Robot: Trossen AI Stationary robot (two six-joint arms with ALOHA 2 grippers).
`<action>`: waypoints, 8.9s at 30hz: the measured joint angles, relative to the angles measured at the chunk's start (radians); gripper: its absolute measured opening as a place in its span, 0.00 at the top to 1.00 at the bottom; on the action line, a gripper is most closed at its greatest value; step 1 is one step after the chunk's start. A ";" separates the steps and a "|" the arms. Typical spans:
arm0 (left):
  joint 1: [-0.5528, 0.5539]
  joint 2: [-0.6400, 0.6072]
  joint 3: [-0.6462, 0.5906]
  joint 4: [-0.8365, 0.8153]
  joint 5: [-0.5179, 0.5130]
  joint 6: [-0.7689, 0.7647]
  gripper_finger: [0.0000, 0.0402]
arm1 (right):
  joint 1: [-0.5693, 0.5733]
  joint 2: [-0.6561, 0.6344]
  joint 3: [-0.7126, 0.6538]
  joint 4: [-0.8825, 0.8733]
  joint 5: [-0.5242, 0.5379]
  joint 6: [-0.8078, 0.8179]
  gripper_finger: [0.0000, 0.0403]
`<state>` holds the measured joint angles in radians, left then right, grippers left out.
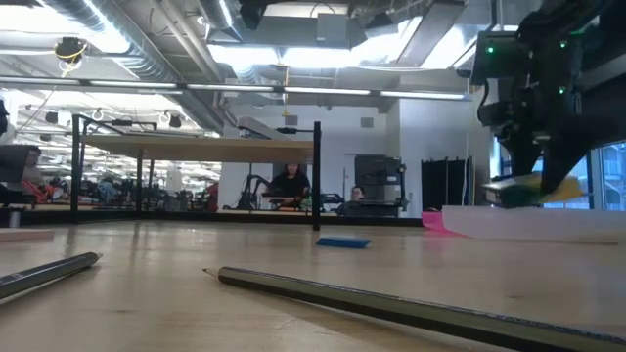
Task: Pack school essentials
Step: Put the yellow crayon box into the pink supply box, then adjust the pink supply box, then put the blue eraser into the pink supply box
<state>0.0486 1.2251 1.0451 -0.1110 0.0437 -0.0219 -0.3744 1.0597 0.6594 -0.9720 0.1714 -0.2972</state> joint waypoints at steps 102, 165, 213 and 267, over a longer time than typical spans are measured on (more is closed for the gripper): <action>0.008 0.000 0.000 0.007 -0.383 0.007 1.00 | -0.161 0.000 -0.108 0.067 -0.007 -0.104 0.04; 0.013 -0.001 0.000 -0.012 -0.163 -0.058 1.00 | 0.006 0.392 0.179 0.165 -0.233 0.432 0.04; -0.091 -0.001 0.000 -0.085 0.023 -0.054 1.00 | 0.142 0.456 0.181 0.199 -0.105 0.574 0.04; -0.150 -0.030 0.000 -0.186 0.021 -0.062 1.00 | 0.502 0.460 0.318 0.430 -0.143 0.793 0.04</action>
<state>-0.1017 1.1949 1.0447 -0.2969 0.0650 -0.0844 0.1280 1.5200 0.9769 -0.5424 0.0284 0.4956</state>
